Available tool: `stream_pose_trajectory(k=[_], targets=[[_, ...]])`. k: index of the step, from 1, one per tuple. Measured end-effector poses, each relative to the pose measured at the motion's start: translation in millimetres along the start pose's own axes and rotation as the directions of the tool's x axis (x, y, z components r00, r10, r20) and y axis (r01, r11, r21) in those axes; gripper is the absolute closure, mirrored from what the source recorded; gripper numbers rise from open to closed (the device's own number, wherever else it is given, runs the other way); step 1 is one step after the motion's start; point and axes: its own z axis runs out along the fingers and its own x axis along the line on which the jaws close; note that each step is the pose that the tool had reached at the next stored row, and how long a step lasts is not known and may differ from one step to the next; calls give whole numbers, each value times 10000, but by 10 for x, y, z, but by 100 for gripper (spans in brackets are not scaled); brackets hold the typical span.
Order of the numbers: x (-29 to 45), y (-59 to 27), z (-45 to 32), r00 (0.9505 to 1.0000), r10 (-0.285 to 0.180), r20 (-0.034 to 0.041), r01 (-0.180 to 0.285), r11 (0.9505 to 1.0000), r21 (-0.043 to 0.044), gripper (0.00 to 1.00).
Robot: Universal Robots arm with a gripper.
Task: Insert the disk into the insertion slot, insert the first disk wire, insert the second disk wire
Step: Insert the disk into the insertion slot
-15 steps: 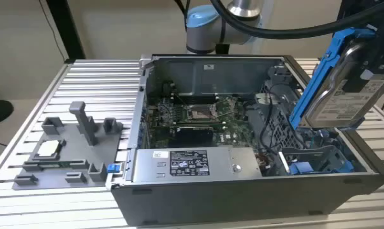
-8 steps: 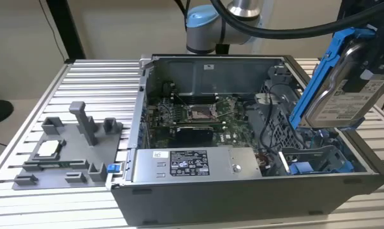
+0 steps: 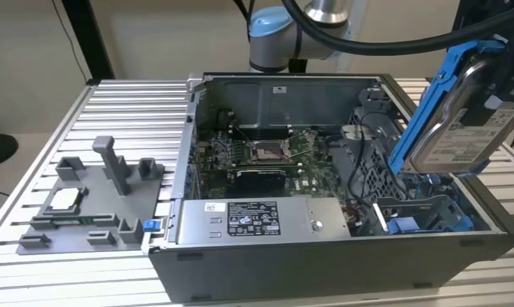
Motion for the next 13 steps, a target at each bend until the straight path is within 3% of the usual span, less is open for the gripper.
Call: stream_pose_trajectory(k=[6,13], targets=[[63,-6,4,10000,2,1,-2,10000,-2,100],[62,-6,4,10000,5,1,-5,10000,-3,100]])
